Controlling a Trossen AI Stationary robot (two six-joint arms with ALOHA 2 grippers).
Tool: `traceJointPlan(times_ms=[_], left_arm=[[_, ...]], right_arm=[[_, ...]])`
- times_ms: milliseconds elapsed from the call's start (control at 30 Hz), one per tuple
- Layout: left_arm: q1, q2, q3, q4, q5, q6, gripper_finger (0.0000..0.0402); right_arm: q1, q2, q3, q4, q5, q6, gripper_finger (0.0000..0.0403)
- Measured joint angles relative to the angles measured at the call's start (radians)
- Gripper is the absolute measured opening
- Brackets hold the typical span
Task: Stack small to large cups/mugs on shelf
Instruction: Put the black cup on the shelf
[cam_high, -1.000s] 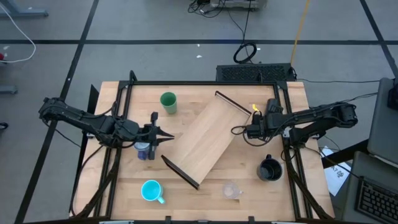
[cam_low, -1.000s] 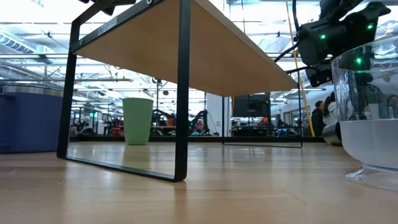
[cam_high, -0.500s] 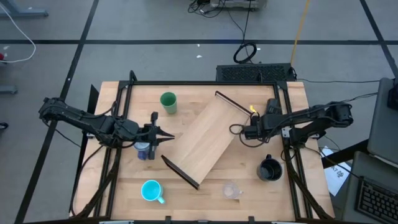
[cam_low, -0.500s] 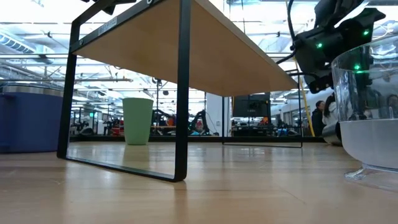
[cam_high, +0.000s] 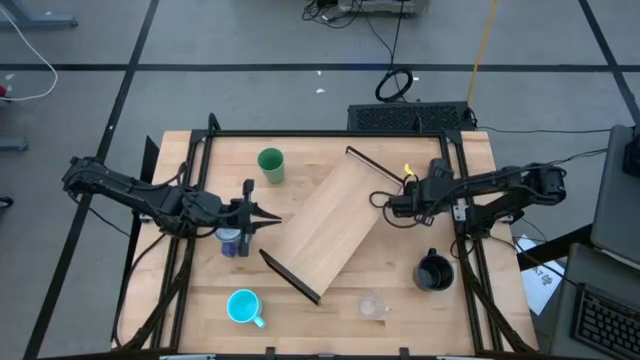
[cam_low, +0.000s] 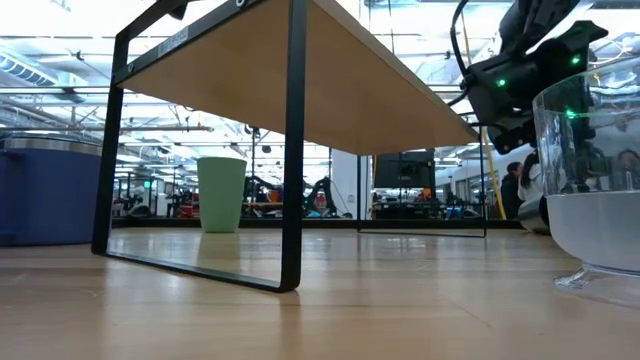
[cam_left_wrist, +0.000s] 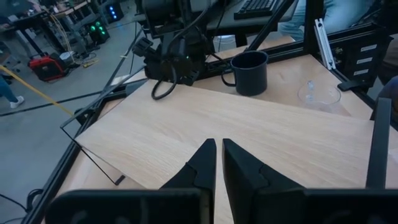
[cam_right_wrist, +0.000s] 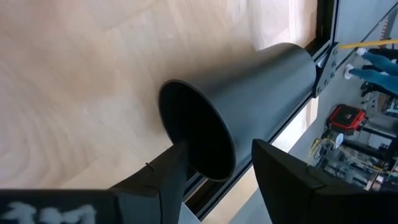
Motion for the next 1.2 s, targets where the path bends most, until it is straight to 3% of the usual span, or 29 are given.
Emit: traceJointPlan(times_ms=[433, 767, 967, 1200], left_arm=[[0.0, 0.0, 0.0, 0.044, 0.0, 0.033, 0.0031], [0.0, 0.0, 0.0, 0.047, 0.0, 0.059, 0.0031], [0.0, 0.0, 0.0, 0.047, 0.0, 0.059, 0.0031], [0.0, 0.0, 0.0, 0.047, 0.0, 0.059, 0.0031]], right_arm=[[-0.06, -0.001, 0.0, 0.028, -0.023, -0.034, 0.0065], [-0.06, -0.001, 0.001, 0.04, -0.044, -0.048, 0.0007], [-0.06, -0.006, 0.002, 0.039, -0.049, -0.048, 0.0013], [-0.059, -0.039, 0.099, 0.023, -0.104, -0.053, 0.005]])
